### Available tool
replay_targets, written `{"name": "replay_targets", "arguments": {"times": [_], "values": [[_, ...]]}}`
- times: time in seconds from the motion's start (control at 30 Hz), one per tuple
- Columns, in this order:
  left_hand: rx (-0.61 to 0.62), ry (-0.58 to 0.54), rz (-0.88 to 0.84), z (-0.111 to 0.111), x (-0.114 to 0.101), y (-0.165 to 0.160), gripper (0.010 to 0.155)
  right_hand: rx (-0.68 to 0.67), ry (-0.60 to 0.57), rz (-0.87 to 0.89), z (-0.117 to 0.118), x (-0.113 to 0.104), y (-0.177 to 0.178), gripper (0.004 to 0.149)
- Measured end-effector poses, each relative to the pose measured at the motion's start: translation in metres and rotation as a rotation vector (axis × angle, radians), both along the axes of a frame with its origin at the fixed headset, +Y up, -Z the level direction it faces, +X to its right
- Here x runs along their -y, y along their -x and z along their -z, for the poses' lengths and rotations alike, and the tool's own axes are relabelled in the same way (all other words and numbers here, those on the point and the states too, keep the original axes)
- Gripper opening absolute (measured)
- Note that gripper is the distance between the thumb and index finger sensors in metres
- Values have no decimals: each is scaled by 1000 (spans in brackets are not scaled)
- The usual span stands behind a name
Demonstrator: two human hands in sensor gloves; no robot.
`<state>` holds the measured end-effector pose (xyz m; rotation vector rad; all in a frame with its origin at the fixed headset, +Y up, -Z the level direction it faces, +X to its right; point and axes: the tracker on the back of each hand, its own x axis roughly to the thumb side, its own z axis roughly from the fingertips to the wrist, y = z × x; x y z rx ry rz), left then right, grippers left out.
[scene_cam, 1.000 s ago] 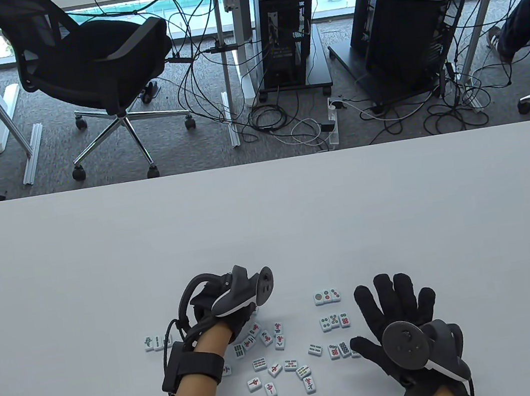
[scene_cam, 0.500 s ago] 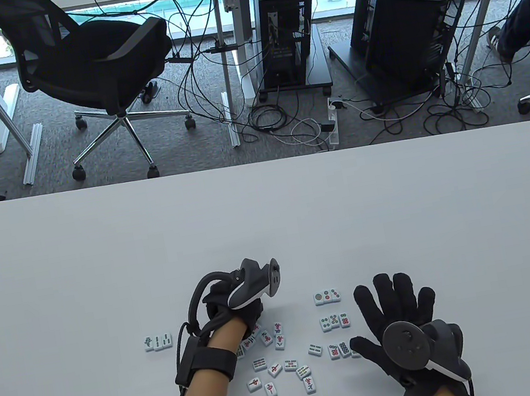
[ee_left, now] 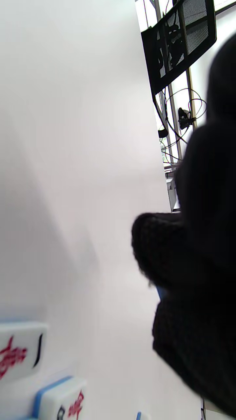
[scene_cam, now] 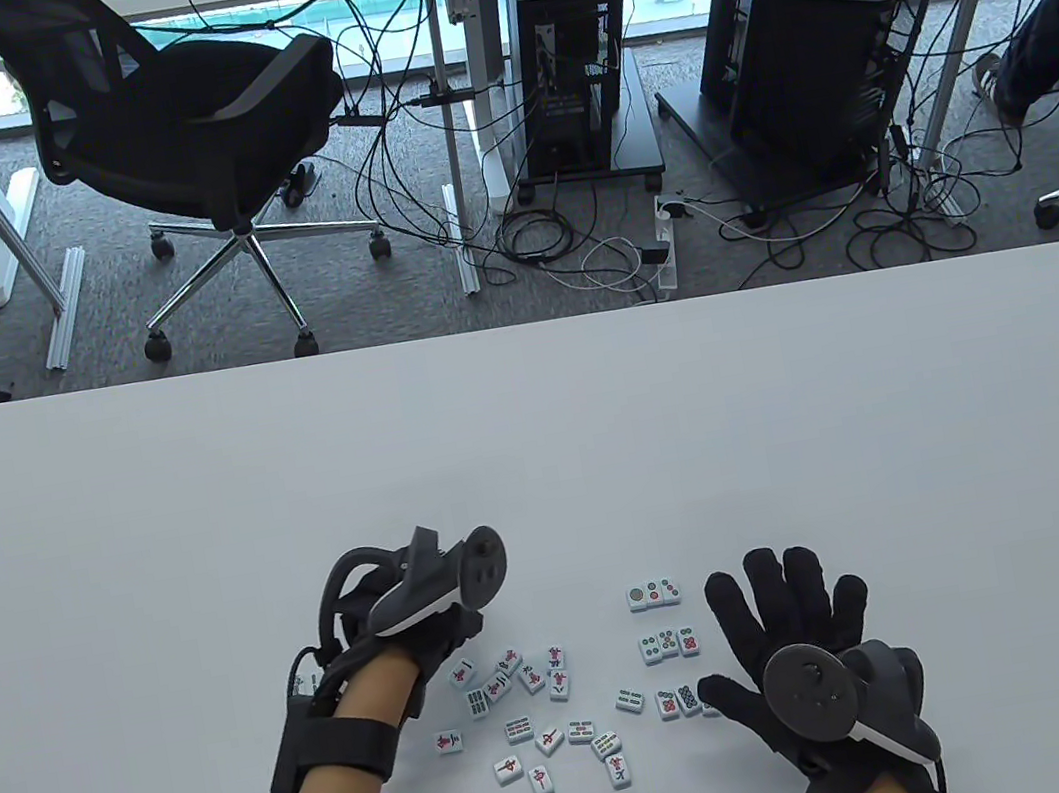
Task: Mahjong suit sorting
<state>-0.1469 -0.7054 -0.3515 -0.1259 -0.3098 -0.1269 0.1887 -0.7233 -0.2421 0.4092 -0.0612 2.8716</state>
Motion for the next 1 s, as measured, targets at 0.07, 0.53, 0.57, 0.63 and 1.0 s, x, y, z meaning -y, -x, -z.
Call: {"name": "replay_targets", "arguments": {"times": [0.07,0.53,0.57,0.63,1.0], "values": [[16,-24,1,-14,-8,20,63,1,1,-6,0,0,0,83],[20,115,137,-115,31,91,62,2,9,-38,0,3,3,84],[23,124,140,-119,36,93,62,2,9,-37,0,3,3,83],[19,132,137,-123,44,95,62,1,11,-38,0,3,3,83],[-15,172,193,-124,54,93,69,-6,15,-41,0,5,5,83]]}}
